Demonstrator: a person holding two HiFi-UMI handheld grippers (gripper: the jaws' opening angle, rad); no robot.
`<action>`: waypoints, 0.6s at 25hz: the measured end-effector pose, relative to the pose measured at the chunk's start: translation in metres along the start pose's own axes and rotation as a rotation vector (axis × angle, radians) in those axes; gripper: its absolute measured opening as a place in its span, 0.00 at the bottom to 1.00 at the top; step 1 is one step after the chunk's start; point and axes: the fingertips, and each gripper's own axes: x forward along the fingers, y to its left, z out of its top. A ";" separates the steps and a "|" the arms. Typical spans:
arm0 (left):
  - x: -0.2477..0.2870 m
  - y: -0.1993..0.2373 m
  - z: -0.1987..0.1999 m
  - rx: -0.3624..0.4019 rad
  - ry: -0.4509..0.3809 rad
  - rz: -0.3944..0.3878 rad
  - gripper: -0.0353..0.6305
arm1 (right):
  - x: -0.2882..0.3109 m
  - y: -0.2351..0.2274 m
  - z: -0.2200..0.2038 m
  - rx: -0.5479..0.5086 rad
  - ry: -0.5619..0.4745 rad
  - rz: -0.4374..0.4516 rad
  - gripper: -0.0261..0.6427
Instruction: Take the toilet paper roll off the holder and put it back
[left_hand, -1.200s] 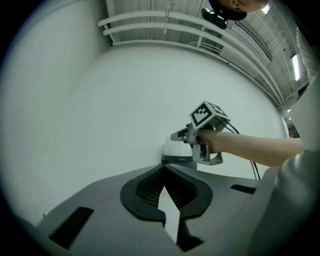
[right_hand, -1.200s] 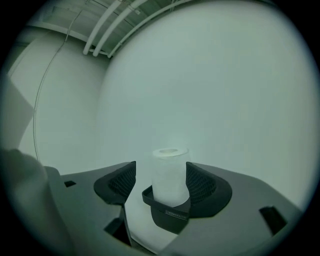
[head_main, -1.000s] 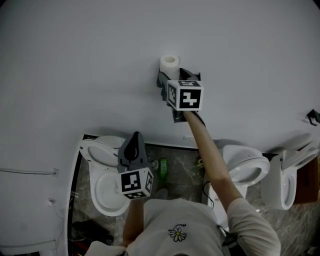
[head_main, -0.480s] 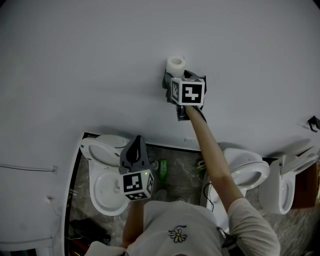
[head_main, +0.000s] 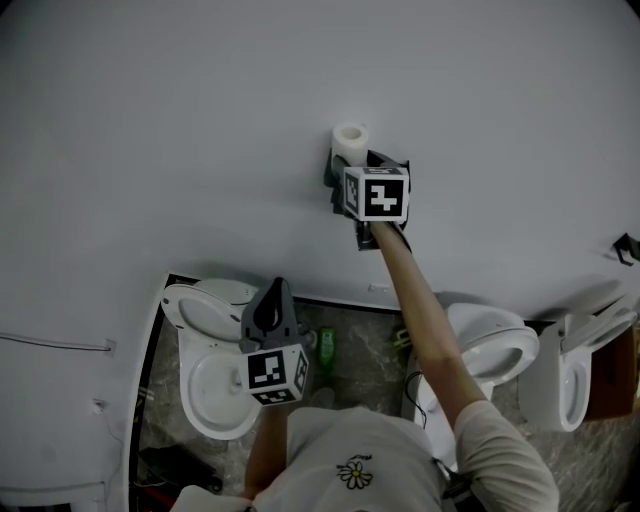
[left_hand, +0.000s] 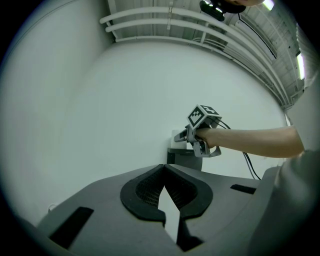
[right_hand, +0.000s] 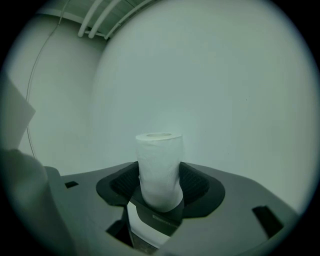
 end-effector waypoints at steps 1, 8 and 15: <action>0.000 0.000 0.001 0.001 0.000 -0.002 0.08 | -0.002 0.001 0.002 -0.005 -0.010 0.004 0.42; 0.003 -0.001 0.005 0.008 -0.008 -0.012 0.08 | -0.030 0.003 0.043 -0.044 -0.123 -0.004 0.42; 0.003 -0.010 0.013 0.017 -0.024 -0.035 0.08 | -0.092 0.006 0.080 -0.101 -0.318 0.007 0.42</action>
